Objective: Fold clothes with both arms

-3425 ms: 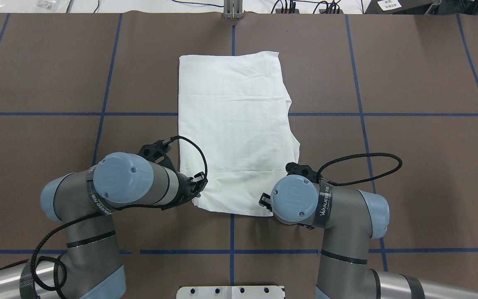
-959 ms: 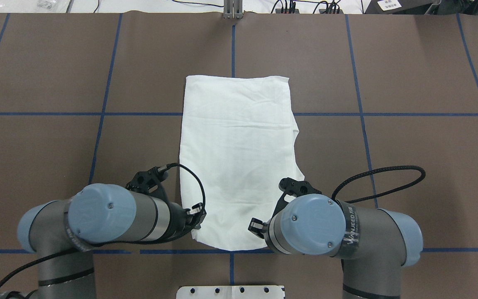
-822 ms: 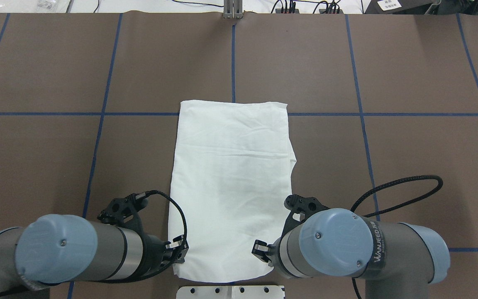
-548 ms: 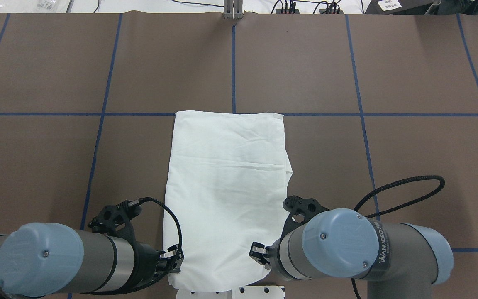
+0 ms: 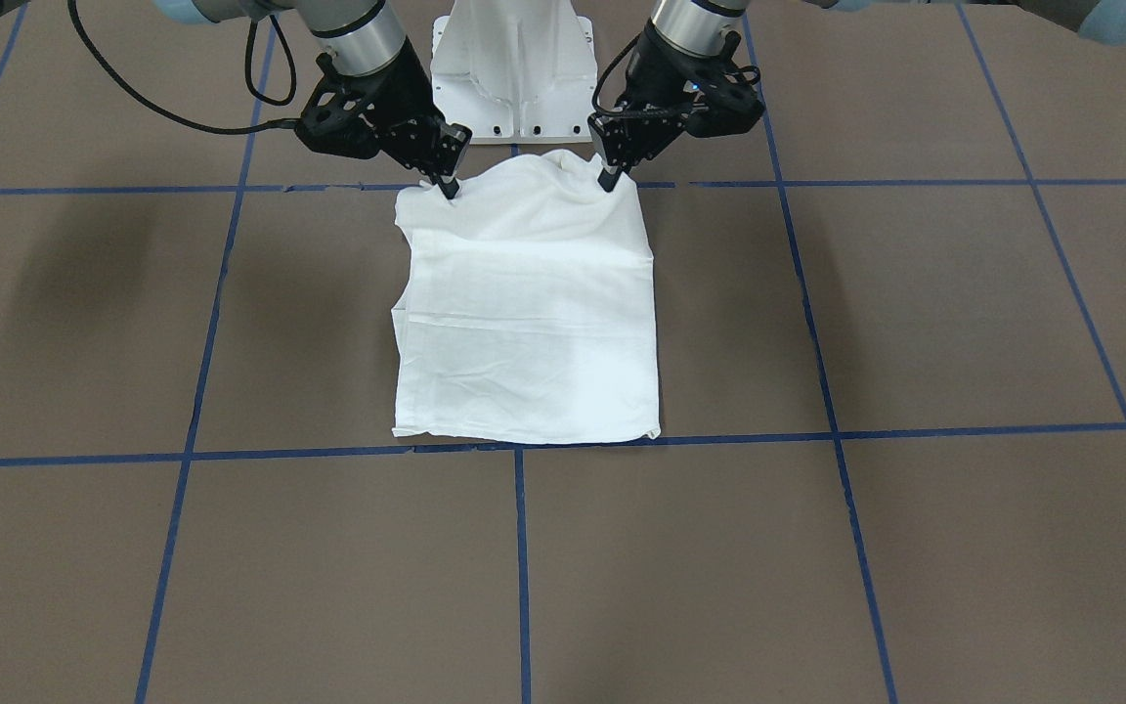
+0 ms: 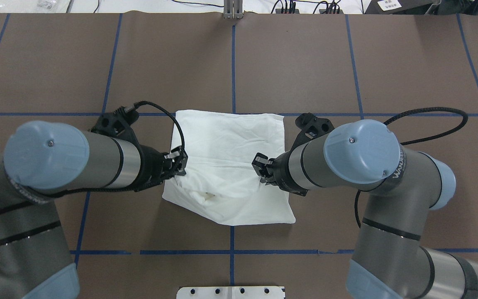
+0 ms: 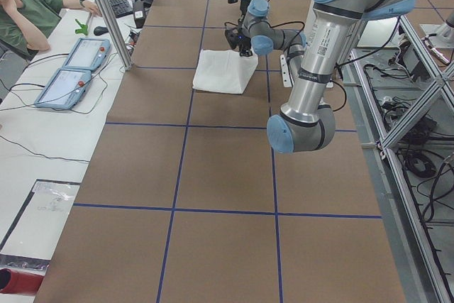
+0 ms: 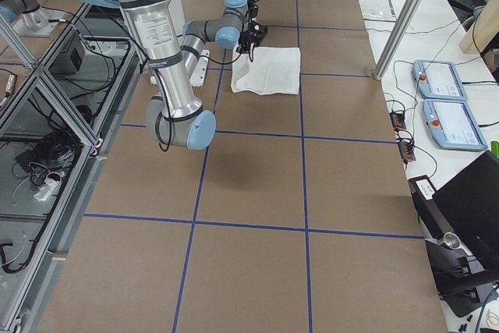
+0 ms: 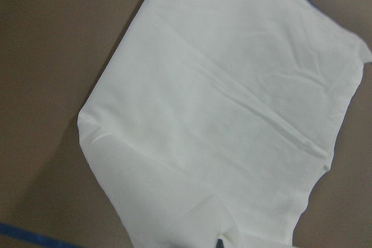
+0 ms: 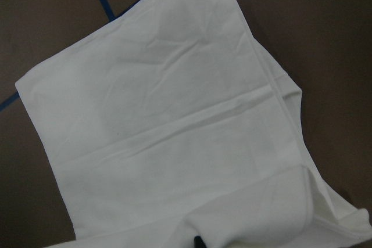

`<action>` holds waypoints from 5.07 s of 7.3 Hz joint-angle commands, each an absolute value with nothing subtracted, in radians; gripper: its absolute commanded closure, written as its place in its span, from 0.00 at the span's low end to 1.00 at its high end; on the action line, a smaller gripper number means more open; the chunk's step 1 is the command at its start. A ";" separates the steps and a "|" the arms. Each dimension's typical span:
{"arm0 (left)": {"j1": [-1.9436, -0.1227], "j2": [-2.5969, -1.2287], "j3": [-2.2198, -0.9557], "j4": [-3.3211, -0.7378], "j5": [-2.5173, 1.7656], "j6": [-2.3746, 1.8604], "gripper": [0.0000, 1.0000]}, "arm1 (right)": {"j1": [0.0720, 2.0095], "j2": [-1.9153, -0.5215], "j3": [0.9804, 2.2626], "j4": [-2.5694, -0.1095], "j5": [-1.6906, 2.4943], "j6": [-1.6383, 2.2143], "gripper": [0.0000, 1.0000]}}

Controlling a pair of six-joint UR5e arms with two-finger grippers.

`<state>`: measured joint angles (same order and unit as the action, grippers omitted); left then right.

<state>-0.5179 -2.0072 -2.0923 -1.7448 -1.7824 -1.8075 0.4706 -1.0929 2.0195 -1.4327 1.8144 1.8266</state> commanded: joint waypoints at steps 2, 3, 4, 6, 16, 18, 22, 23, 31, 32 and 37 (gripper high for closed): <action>-0.623 -2.101 -1.753 -2.027 -1.809 -1.775 1.00 | 0.590 -0.924 1.721 -1.318 1.822 1.832 1.00; -0.627 -2.102 -1.690 -2.099 -1.807 -1.769 1.00 | 0.615 -0.881 1.647 -1.315 1.838 1.830 1.00; -0.637 -2.105 -1.674 -2.109 -1.807 -1.770 1.00 | 0.639 -0.847 1.587 -1.315 1.857 1.829 1.00; -0.676 -2.117 -1.628 -2.124 -1.807 -1.773 1.00 | 0.673 -0.825 1.507 -1.315 1.876 1.830 1.00; -0.978 -2.088 -1.503 -2.191 -2.060 -1.528 0.02 | 0.717 -0.789 1.514 -1.321 2.016 1.686 0.00; -0.991 -2.042 -1.554 -2.189 -2.069 -1.487 0.02 | 0.678 -0.788 1.452 -1.325 1.884 1.481 0.00; -0.991 -2.039 -1.560 -2.189 -2.069 -1.480 0.01 | 0.640 -0.741 1.270 -1.347 1.841 1.430 0.00; -0.988 -2.039 -1.560 -2.189 -2.069 -1.483 0.01 | 0.632 -0.738 1.266 -1.386 1.844 1.436 0.01; -0.983 -2.040 -1.557 -2.200 -2.068 -1.496 0.01 | 0.652 -0.732 1.261 -1.437 1.878 1.425 0.55; -0.982 -2.040 -1.557 -2.200 -2.068 -1.496 0.01 | 0.652 -0.730 1.261 -1.437 1.878 1.413 0.52; -0.982 -2.040 -1.554 -2.200 -2.068 -1.496 0.01 | 0.652 -0.729 1.210 -1.364 1.873 1.405 0.49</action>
